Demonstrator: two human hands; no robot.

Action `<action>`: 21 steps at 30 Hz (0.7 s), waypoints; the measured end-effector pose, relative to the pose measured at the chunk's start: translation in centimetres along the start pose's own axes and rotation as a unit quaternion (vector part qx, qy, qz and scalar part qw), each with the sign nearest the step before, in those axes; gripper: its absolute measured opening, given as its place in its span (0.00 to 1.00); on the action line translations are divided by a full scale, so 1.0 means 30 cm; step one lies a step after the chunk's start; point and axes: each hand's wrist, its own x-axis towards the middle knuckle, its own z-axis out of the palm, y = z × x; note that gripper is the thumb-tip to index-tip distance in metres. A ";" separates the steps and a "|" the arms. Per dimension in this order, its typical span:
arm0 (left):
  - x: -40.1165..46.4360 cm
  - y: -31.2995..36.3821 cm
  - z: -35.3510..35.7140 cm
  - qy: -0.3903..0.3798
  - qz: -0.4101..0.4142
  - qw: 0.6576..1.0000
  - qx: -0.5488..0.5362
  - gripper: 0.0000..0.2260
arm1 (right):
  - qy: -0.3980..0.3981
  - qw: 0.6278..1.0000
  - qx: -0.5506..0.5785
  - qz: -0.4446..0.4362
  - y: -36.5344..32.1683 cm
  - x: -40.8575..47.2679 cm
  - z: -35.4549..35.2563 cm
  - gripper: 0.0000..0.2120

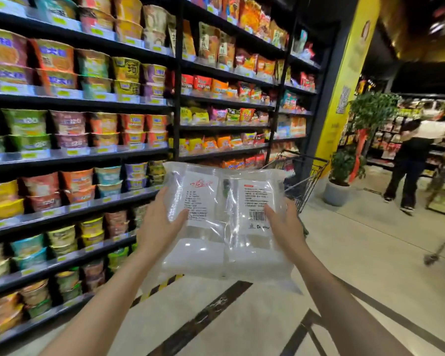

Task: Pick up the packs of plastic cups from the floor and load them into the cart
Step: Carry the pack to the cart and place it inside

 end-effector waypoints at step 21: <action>1.564 -0.247 1.401 -0.130 0.063 0.989 -0.018 0.31 | 0.096 0.991 -0.003 0.094 0.668 1.802 0.262 0.23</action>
